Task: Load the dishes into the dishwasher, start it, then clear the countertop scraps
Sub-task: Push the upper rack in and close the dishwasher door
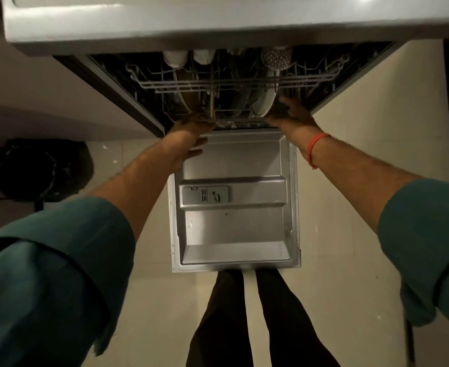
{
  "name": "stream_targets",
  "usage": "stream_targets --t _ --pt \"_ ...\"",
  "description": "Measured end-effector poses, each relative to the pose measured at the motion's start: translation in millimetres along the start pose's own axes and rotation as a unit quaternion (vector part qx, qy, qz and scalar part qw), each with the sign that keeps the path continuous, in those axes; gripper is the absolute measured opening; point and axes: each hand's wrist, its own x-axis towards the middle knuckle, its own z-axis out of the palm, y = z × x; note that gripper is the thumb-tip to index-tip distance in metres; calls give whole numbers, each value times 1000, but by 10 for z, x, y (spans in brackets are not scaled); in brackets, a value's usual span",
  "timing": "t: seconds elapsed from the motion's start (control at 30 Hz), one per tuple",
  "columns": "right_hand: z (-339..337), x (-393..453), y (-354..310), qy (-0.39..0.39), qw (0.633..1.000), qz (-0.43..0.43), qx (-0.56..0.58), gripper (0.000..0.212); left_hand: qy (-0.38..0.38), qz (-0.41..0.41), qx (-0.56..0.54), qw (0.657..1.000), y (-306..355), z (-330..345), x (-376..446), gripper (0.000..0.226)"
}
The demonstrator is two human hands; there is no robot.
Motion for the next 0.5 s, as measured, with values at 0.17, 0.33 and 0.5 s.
stream_targets --t 0.17,0.33,0.5 --pt "230 -541 655 -3 995 78 54 64 9 -78 -64 995 -844 215 -236 53" --pt "495 -1231 1455 -5 976 190 109 63 -7 -161 -69 985 -1813 367 -558 51" --pt "681 -1757 2173 6 955 262 140 61 -9 -197 -78 977 -2520 458 -751 67"
